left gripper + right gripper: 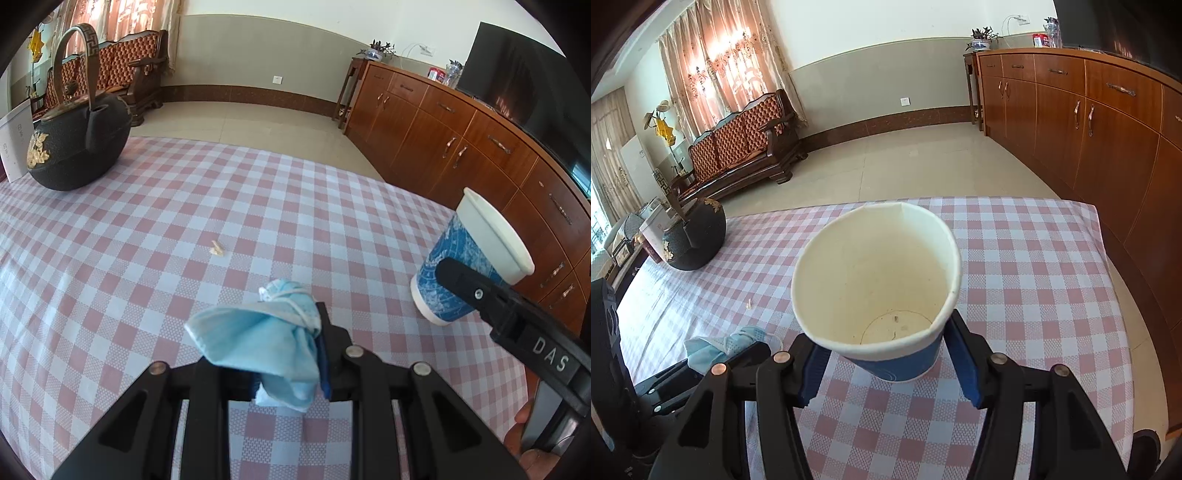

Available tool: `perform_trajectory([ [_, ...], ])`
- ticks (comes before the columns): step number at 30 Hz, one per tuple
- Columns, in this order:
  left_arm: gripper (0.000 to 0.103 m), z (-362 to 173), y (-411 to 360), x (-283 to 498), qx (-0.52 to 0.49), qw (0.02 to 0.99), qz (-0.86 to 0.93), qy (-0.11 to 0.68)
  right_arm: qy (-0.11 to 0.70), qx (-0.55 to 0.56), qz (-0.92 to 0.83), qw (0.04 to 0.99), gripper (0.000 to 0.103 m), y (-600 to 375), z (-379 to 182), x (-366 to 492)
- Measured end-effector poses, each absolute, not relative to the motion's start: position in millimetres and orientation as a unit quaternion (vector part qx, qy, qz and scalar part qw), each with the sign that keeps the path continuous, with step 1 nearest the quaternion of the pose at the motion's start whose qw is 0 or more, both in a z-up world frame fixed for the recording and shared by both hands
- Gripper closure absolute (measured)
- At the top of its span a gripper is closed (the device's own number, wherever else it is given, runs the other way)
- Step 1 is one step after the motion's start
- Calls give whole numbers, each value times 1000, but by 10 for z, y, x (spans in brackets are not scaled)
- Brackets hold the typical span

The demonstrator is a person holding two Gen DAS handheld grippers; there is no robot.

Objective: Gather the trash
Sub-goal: 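Close the right tool on the rim of the blue-and-white paper cup and lift it, then carry the mask and paper cup with both tools over the black bin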

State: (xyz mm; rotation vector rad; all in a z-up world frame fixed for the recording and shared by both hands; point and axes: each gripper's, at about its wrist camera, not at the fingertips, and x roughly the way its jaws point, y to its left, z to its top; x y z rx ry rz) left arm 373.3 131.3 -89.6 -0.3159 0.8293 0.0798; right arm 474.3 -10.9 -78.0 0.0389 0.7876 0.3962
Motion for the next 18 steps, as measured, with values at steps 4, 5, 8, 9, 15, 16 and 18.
perform_trajectory([
  [4, 78, -811, 1259, 3601, -154, 906, 29, 393, 380, 21, 198, 904, 42, -229, -727, 4487],
  [5, 78, -785, 1241, 3561, -155, 907, 25, 391, 379, 23, 199, 903, 42, -271, -713, 4406],
  [8, 78, -712, 1190, 3423, -163, 907, 16, 387, 379, 25, 203, 903, 42, -404, -676, 4157],
  [9, 78, -684, 1156, 3369, -164, 908, 12, 386, 379, 27, 205, 902, 42, -460, -659, 4069],
  [15, 78, -564, 833, 3102, -151, 911, -18, 384, 374, 36, 203, 904, 42, -830, -566, 3539],
  [16, 78, -553, 773, 3072, -148, 911, -23, 383, 374, 39, 201, 905, 42, -913, -563, 3453],
  [18, 78, -540, 630, 2999, -145, 911, -37, 385, 375, 49, 196, 905, 42, -1074, -556, 3282],
])
